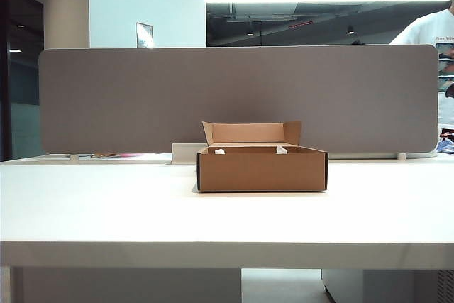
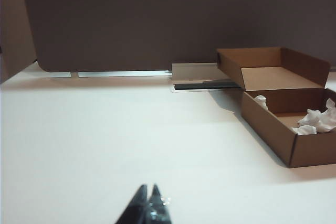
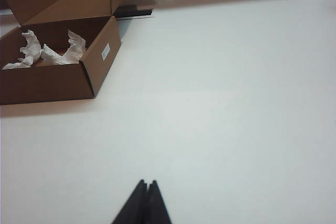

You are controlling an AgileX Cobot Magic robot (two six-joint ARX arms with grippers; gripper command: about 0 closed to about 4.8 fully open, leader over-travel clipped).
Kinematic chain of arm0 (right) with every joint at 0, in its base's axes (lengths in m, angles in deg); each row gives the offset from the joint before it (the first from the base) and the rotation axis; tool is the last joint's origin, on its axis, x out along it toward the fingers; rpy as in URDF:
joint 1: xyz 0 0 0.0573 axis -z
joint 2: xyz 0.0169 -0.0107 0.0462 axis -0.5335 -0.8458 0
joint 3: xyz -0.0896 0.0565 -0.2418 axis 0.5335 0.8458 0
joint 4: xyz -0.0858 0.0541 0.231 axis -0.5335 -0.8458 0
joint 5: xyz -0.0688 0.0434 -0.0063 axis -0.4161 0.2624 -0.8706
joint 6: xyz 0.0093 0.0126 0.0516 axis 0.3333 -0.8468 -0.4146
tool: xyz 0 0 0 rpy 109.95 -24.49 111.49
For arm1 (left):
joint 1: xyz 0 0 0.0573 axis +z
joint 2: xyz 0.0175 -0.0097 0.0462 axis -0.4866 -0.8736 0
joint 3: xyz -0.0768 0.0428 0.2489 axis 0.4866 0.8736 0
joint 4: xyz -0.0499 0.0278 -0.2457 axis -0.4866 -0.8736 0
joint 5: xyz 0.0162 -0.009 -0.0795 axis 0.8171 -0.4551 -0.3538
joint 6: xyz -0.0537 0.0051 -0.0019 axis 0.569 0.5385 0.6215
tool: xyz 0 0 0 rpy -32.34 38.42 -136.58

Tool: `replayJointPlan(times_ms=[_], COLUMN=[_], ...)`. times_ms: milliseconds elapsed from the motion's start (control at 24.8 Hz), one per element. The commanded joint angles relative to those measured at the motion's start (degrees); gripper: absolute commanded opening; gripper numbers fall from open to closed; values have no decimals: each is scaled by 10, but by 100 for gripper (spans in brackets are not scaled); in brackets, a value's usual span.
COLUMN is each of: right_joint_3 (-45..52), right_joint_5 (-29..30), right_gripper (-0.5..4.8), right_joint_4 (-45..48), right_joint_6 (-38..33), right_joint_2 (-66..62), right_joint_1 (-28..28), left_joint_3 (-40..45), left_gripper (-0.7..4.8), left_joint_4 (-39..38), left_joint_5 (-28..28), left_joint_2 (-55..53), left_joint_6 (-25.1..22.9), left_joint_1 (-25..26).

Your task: Pick up all the paper balls on the table and put them in the paper box.

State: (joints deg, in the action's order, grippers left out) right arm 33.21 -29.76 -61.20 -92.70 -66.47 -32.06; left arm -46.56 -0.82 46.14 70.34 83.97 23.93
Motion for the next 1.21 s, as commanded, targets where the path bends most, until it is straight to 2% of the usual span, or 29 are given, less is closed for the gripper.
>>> replayJointPlan(times_ms=[40, 646, 1211], right_joint_3=[3, 3, 3], right_joint_5=[-2, -2, -2], right_gripper=[-1, -1, -1], right_joint_4=[5, 5, 5], right_joint_6=[-1, -1, -1], right_joint_2=[1, 1, 1], right_joint_1=[0, 0, 0], left_joint_3=[-2, -2, -2], left_gripper=[-6, -6, -6], left_joint_4=[-5, -26, -33], left_joint_5=[24, 68, 67], left_joint_2=[0, 0, 0], left_joint_6=[-11, -10, -10], left_joint_1=[0, -1, 0])
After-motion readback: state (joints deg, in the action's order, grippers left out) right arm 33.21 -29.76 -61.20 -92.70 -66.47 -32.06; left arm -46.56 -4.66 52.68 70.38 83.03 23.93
